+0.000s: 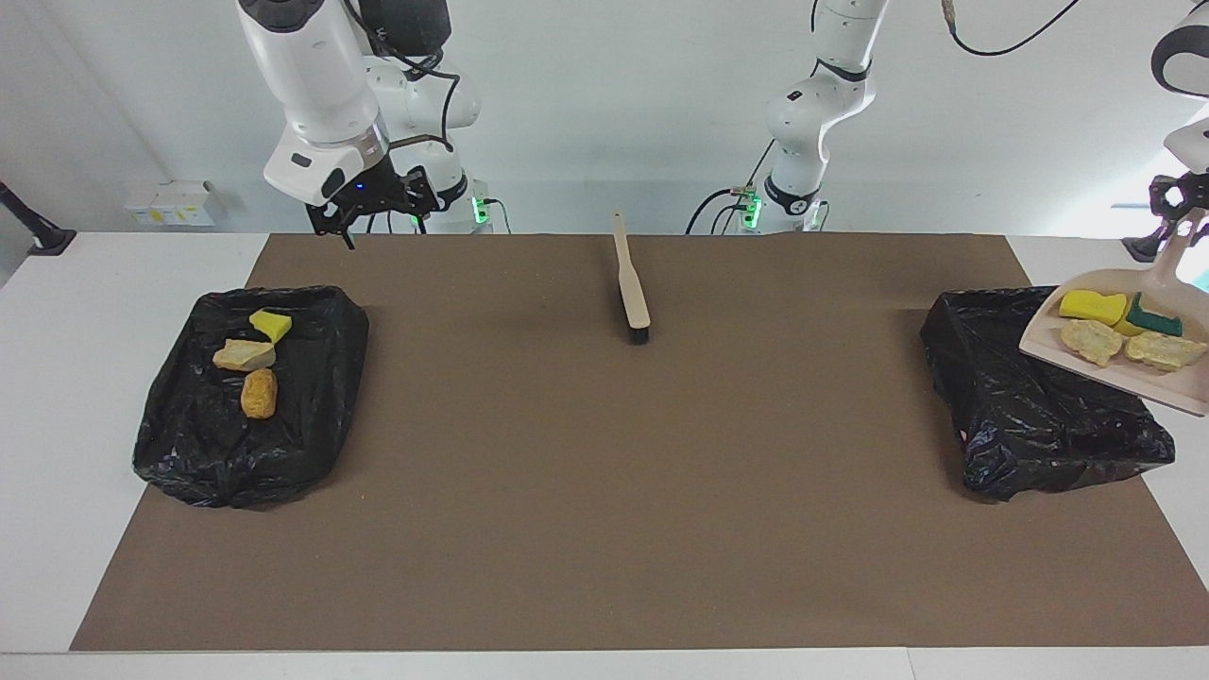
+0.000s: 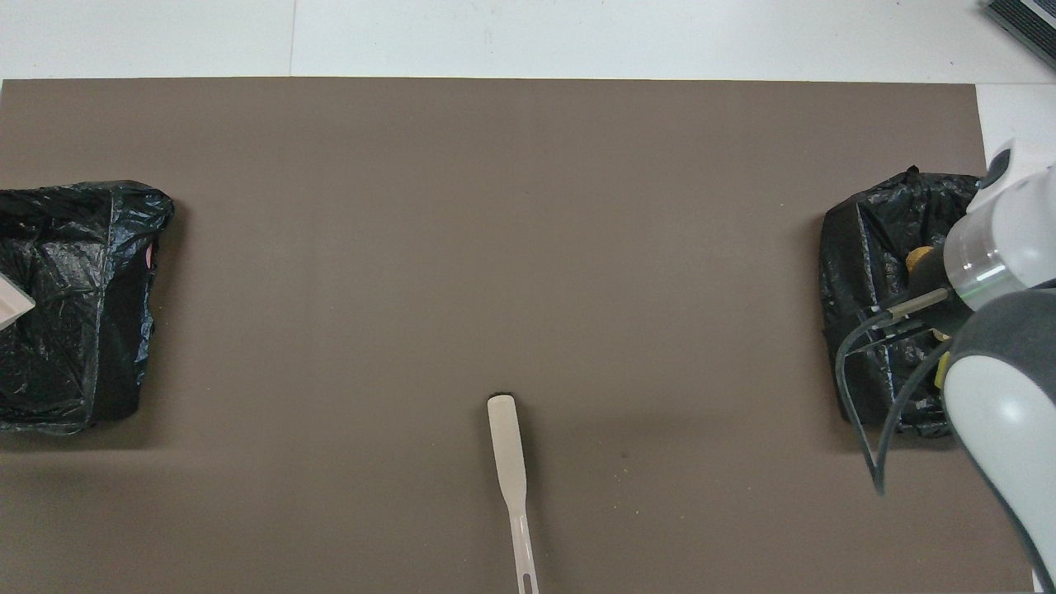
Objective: Sweep and dump trash in bin
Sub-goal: 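Tip the dustpan over the bag to dump the trash with the left gripper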
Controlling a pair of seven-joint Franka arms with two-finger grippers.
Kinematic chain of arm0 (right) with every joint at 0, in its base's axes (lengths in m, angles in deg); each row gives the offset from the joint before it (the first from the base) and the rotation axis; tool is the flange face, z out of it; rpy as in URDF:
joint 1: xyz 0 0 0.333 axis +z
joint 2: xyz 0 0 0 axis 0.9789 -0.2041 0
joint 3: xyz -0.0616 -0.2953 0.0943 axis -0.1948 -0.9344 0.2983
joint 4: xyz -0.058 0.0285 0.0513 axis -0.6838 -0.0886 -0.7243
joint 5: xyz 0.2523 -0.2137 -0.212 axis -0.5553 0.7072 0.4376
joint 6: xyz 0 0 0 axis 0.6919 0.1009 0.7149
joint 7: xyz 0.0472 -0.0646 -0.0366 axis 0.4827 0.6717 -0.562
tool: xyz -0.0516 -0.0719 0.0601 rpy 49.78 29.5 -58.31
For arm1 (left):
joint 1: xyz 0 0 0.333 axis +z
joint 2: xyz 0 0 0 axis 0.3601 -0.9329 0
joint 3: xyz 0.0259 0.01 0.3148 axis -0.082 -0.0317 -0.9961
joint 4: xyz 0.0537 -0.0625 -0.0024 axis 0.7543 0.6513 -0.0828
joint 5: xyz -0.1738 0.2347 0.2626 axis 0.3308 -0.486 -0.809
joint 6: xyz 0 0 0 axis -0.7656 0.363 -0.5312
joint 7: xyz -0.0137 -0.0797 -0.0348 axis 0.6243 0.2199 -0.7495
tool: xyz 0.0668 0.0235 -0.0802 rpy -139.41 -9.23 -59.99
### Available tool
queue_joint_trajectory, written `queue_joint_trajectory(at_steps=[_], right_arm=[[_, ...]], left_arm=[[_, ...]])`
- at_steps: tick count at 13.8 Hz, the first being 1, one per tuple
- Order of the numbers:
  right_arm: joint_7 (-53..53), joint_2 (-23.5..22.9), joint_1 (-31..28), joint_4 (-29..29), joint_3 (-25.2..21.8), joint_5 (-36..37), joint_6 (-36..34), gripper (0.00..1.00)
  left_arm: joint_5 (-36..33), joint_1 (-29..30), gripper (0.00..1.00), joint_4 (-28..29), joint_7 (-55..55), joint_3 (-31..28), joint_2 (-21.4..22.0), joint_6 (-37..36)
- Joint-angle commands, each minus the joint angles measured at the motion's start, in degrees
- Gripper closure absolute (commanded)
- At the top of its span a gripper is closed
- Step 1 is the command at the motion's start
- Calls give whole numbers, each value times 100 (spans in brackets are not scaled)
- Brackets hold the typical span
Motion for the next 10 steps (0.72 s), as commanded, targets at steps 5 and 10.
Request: queue_joint_trajectory(at_steps=[5,10], right_arm=[[-1315,-98,-226,-256,-190,66,291,0],[-1019,-125,-543,-265,-225,40,389,0]], left_arm=[[-1216,-243,100,174,67,21,-59,-10],[-2202,-841,100,174,75,21,-76,-63]])
